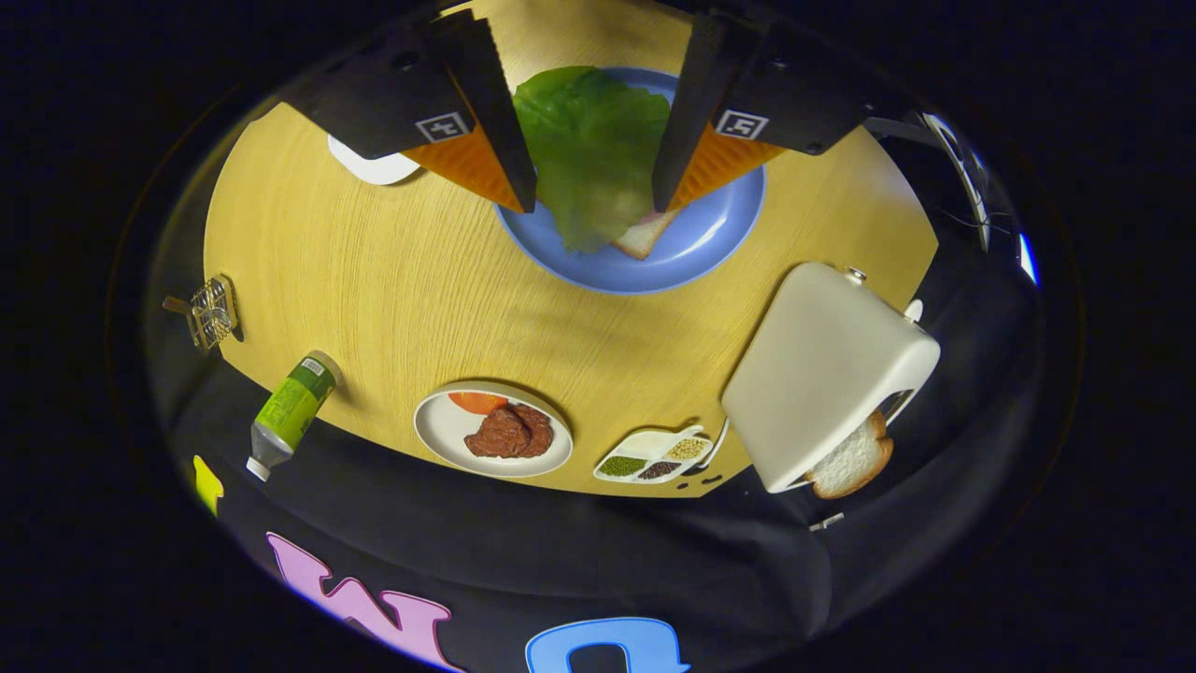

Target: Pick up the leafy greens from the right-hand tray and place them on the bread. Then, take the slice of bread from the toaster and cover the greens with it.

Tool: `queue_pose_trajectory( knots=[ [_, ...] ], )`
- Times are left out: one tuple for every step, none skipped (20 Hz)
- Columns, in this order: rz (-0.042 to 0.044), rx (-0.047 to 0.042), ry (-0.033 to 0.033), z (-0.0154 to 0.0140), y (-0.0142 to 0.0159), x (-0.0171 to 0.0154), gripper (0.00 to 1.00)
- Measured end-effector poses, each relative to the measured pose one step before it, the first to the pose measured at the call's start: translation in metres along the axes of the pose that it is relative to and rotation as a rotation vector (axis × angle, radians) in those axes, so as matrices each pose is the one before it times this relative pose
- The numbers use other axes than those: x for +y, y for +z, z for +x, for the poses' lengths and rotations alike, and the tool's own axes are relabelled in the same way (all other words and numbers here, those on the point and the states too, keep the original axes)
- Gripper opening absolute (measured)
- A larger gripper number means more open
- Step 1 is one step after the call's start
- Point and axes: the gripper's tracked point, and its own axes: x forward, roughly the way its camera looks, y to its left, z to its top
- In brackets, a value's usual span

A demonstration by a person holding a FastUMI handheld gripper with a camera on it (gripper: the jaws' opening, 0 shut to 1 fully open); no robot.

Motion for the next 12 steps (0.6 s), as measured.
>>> queue_pose_trajectory(
  knots=[
    [-0.00614,-0.0222,-0.00321,-0.00227,0.00367,0.00039,0.95],
    [-0.00705,-0.02176,-0.00214,-0.00578,0.00728,0.0001,1.0],
    [-0.00882,-0.0226,-0.00598,-0.00445,0.00658,0.00028,1.0],
    [-0.00735,-0.02366,-0.00347,-0.00536,0.0073,0.00086,1.0],
    [-0.0032,-0.02195,-0.00263,-0.00419,0.00776,0.00157,1.0],
    [0.00209,-0.0205,0.0008,-0.00415,0.00744,0.00199,1.0],
    [0.00532,-0.02061,0.00029,-0.00408,0.00777,0.00279,1.0],
    [0.007,-0.02102,0.00122,-0.00505,0.00882,0.00349,1.0],
    [0.00808,-0.02264,0.00276,-0.00417,0.00971,0.00374,1.0],
    [0.00894,-0.02124,0.00417,-0.00268,0.00926,0.00412,1.0],
    [0.00612,-0.02549,0.00642,-0.00385,0.01172,0.00599,1.0],
    [0.00026,-0.01922,0.00394,-0.00238,0.0094,0.00484,1.0]
  ],
)
